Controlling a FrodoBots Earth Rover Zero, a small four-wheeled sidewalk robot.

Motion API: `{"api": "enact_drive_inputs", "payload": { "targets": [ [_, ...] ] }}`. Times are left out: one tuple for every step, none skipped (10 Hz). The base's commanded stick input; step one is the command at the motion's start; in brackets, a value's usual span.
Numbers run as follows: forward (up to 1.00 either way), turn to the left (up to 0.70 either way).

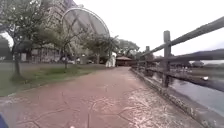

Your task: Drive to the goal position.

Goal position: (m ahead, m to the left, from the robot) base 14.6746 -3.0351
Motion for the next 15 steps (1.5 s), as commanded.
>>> {"api": "enact_drive_inputs", "payload": {
  "targets": [
    [0.00,0.00],
    [0.23,0.00],
    [0.94,0.00],
    [1.00,0.00],
    [1.00,0.00],
    [1.00,0.00],
    [1.00,0.00],
    [1.00,0.00],
    [1.00,0.00],
    [1.00,0.00],
    [1.00,0.00],
    [1.00,0.00],
    [1.00,0.04],
    [1.00,0.06],
    [1.00,0.00]
  ]
}}
